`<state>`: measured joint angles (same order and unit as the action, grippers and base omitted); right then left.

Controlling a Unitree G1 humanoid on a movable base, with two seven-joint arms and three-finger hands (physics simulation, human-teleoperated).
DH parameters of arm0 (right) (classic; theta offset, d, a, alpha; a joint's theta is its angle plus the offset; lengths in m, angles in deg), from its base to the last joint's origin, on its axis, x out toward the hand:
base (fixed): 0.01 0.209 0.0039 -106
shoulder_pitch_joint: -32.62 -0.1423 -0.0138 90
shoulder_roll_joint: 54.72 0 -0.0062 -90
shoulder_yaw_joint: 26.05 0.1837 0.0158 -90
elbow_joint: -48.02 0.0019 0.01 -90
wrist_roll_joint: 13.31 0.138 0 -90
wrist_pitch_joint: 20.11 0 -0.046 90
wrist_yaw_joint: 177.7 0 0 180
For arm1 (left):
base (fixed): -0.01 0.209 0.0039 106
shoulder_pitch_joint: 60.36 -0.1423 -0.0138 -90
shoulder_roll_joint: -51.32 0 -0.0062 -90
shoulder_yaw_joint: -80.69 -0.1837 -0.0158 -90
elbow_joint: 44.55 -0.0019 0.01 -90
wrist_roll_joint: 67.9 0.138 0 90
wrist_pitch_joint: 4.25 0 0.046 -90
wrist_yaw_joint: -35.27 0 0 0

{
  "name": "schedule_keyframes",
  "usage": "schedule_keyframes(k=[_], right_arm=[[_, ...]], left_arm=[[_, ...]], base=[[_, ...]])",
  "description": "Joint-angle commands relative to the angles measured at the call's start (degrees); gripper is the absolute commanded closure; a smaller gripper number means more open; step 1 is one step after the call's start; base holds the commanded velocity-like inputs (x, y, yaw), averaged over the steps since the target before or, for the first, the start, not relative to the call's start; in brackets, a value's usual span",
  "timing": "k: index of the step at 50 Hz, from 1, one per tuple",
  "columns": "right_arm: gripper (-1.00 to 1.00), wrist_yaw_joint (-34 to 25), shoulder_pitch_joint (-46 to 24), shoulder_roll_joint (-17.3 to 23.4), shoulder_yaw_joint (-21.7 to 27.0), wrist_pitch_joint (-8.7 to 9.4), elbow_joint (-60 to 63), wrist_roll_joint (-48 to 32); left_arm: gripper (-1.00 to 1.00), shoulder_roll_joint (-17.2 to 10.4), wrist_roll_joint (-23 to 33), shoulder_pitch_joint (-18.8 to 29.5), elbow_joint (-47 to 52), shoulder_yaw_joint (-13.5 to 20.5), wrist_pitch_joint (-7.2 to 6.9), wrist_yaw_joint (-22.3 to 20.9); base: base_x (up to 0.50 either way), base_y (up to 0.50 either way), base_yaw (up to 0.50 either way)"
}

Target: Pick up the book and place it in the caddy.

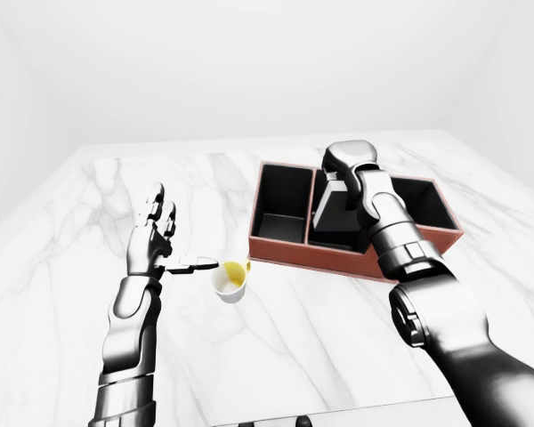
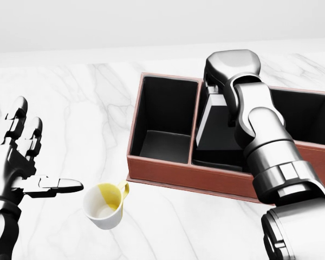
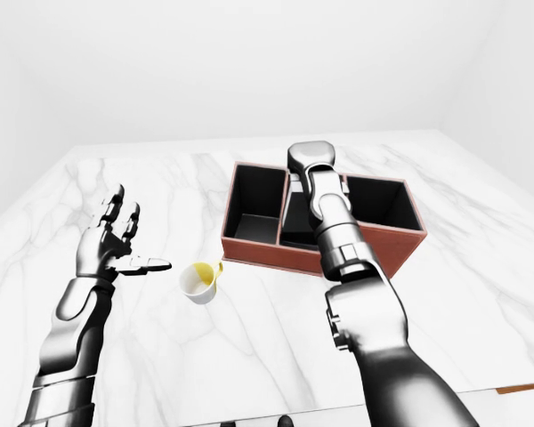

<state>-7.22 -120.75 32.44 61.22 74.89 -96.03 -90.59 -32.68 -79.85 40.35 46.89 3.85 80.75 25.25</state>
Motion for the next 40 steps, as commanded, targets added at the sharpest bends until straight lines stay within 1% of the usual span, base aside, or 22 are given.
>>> schedule_keyframes(k=[1, 9, 22, 34, 40], right_arm=[[1.00, 2.41, -1.52, 0.57, -0.99, 0.00, -1.33, -2.35], [1.00, 3.40, -1.66, -0.01, -0.71, 0.00, -2.66, -2.80], [1.00, 8.46, -3.30, -0.69, -1.05, 0.00, -9.83, -1.06], [1.00, 11.98, -3.98, -0.44, -2.42, 0.00, -13.34, -1.35], [1.00, 12.29, -4.45, -0.06, -2.58, 0.00, -13.65, -2.14]], left_arm=[[-1.00, -0.13, -0.17, -0.21, 0.12, 0.07, 0.00, -0.04], [-1.00, -0.18, -0.34, -0.25, -0.17, 0.32, 0.00, -0.19], [-1.00, -0.29, -0.64, -0.63, -0.31, 0.48, 0.00, -0.39], [-1.00, -0.13, -0.47, -0.79, 0.22, 0.30, 0.00, -0.58], [-1.00, -0.06, -0.50, -0.94, 0.71, 0.35, 0.00, -0.57]], base=[[0.00, 0.00, 0.00], [0.00, 0.00, 0.00], [0.00, 0.00, 0.00], [0.00, 0.00, 0.00], [0.00, 0.00, 0.00]])
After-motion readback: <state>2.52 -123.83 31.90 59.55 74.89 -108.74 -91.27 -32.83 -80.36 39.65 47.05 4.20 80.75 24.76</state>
